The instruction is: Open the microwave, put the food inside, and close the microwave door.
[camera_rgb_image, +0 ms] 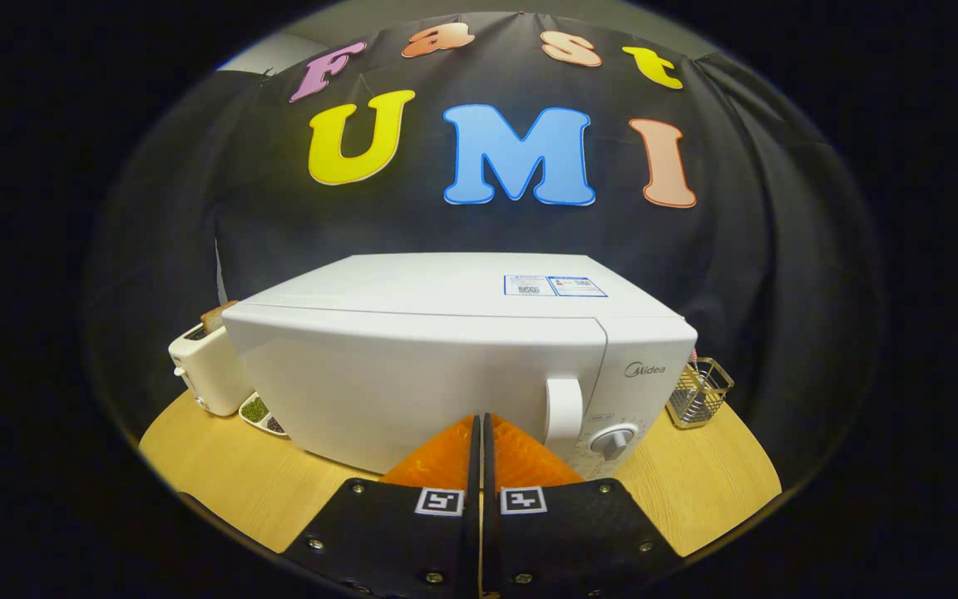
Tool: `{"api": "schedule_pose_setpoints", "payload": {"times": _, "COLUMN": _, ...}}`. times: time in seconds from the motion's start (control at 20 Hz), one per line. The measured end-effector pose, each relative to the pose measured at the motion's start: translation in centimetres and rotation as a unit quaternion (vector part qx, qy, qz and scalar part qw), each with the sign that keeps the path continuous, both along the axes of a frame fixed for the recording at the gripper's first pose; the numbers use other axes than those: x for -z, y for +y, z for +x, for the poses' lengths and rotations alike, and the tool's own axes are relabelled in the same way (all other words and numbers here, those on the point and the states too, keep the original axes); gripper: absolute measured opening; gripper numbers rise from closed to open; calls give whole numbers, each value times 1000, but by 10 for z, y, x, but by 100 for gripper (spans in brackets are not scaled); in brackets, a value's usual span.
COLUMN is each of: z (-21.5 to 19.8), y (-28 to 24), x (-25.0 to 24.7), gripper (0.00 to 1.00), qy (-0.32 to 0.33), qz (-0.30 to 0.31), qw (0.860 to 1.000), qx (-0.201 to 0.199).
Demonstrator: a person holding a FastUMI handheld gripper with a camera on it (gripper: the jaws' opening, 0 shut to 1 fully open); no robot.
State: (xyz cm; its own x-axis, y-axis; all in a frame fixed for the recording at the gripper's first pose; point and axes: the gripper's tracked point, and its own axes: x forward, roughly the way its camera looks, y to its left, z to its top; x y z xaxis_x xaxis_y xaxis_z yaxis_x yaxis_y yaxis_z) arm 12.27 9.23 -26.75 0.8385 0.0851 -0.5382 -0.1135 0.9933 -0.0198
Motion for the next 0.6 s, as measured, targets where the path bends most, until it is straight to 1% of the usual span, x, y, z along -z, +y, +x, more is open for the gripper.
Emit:
{"api": "schedule_pose_setpoints", "payload": {"times": 0.1, "z": -17, "y": 5, "x": -15, "gripper": 2, "qy": -6, "qz": 13, "qw": 1000, "qx": -10}}
{"api": "schedule_pose_setpoints", "payload": {"times": 0.25, "z": -44, "y": 6, "x": -38, "gripper": 2, "qy": -26, "qz": 1, "qw": 999, "qx": -27}}
{"api": "schedule_pose_setpoints", "payload": {"times": 0.35, "z": -61, "y": 2, "x": -54, "gripper": 5, "qy": -37, "qz": -14, "qw": 999, "qx": -31}}
{"api": "schedule_pose_setpoints", "payload": {"times": 0.45, "z": -79, "y": 5, "x": -66, "gripper": 21, "qy": -45, "qz": -8, "qw": 998, "qx": -41}}
{"api": "schedule_pose_setpoints", "payload": {"times": 0.55, "z": -94, "y": 6, "x": -82, "gripper": 44, "qy": -55, "qz": 3, "qw": 998, "qx": -42}}
{"api": "schedule_pose_setpoints", "payload": {"times": 0.6, "z": -102, "y": 6, "x": -89, "gripper": 59, "qy": -60, "qz": 9, "qw": 997, "qx": -43}}
